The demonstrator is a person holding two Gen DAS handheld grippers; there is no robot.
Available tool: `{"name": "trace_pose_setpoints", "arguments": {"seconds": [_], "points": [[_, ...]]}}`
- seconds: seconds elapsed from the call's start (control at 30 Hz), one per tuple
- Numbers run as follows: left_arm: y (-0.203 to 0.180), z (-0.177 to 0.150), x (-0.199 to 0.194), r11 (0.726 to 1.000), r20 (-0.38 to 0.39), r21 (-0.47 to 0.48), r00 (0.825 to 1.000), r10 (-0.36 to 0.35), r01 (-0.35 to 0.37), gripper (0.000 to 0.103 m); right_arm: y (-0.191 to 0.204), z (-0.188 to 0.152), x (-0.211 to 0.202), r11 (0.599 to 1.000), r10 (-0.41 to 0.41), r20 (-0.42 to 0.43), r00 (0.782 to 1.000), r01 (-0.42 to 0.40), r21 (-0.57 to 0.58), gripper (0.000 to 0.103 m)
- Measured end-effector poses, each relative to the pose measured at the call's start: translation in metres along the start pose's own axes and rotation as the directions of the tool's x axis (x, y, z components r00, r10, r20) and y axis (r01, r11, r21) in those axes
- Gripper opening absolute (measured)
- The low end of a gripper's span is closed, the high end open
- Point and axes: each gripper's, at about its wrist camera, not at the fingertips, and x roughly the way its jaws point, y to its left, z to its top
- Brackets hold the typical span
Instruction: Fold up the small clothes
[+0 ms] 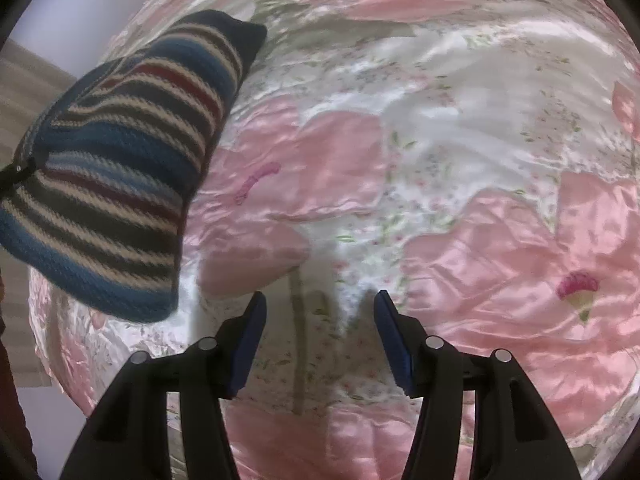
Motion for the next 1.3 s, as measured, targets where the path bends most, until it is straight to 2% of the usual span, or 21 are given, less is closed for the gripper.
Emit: {"name": "trace_pose_setpoints", "arguments": {"seconds": [0.13,0.27,0.47,0.57,0.67,0.83,0.97,1.03,1.1,1.2,1.3], "points": [[0.029,-0.001,-0.003,0.999,-0.009,-0.031,1.000,0.029,-0.029,0.025,0.017,0.001,0.006,0.999,-0.004,-0.011,1.000,0.003,-0.034,0.057],[0.052,-0.006,-0.001,0.997,-0.022,-0.073,0.999,0.026,-0.027,0.025,0.022,0.009,0.009,0.998,-0.007,-0.012,1.000,0.007,-0.069,0.057],[0.070,-0.014,0.034,0.995,-0.076,-0.068,0.995,0.061,-0.067,0.026,0.038,0.014,0.017,0.997,-0.003,-0.023,1.000,0.001,-0.081,0.057],[0.082,-0.017,0.051,0.994,-0.086,-0.090,0.995,0.048,-0.055,0.027,0.048,0.012,0.021,0.995,0.003,-0.030,1.000,-0.006,-0.103,0.057],[0.082,-0.019,0.051,0.996,-0.077,-0.080,0.996,0.043,-0.049,0.028,0.056,0.004,0.017,0.993,0.005,-0.031,1.000,-0.009,-0.118,0.057],[0.076,-0.026,0.028,0.995,-0.077,-0.082,0.996,0.045,-0.051,0.039,0.075,0.007,0.015,0.991,0.022,-0.021,1.000,-0.025,-0.128,0.061],[0.071,-0.041,-0.005,0.995,-0.047,-0.056,0.996,0.075,-0.077,0.060,0.091,0.008,0.012,0.989,0.035,-0.007,0.999,-0.035,-0.143,0.062],[0.072,-0.051,-0.021,0.996,-0.029,-0.071,0.998,0.049,-0.051,0.061,0.096,0.006,0.009,0.988,0.040,-0.005,0.999,-0.040,-0.149,0.062],[0.071,-0.058,-0.030,0.995,-0.016,-0.088,0.999,0.034,-0.036,0.066,0.098,0.005,0.007,0.988,0.044,-0.004,0.999,-0.044,-0.150,0.062],[0.067,-0.069,-0.034,0.994,-0.006,-0.105,1.000,0.015,-0.016,0.067,0.102,0.006,0.006,0.988,0.051,-0.010,0.999,-0.052,-0.144,0.063],[0.057,-0.074,-0.028,0.997,-0.014,-0.069,0.999,0.043,-0.044,0.067,0.105,0.003,0.005,0.987,0.047,-0.014,0.999,-0.048,-0.151,0.063]]}}
